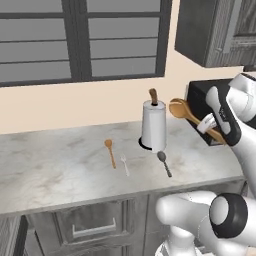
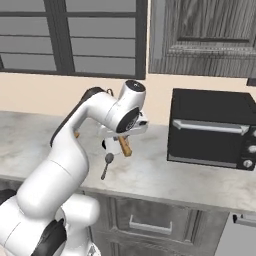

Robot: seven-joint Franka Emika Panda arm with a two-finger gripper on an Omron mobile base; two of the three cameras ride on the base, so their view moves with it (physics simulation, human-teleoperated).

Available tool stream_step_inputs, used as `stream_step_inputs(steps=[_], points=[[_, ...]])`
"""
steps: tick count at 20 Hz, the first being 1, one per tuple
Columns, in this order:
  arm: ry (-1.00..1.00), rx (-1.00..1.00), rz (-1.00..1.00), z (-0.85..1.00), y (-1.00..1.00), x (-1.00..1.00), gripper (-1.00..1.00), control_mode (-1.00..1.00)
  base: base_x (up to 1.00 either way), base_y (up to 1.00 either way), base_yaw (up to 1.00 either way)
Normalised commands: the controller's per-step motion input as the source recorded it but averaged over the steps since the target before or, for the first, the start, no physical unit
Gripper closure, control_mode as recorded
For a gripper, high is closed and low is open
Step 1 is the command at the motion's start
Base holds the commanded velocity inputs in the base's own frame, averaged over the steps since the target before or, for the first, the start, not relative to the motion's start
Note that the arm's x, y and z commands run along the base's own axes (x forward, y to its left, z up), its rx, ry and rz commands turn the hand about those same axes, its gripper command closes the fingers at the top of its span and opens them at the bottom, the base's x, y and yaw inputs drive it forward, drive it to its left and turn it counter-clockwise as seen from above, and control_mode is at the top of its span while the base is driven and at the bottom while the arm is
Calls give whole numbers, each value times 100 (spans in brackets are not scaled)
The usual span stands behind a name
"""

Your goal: Organize the utensils by type. Pick up the wooden spoons from the counter and place them in the open cabinet. Then pick up the metallic utensils from the counter and place them in the open drawer.

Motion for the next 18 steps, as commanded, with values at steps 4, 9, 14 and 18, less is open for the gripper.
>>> stream_step_inputs(steps=[4,9,14,18], points=[[0,0,0,0,0,0,100,100,-56,-12,-20],[0,0,0,0,0,0,100,100,-54,-16,-32],[0,0,0,0,0,0,100,100,-39,-12,-31],[0,0,0,0,0,0,100,100,-14,-17,-42]])
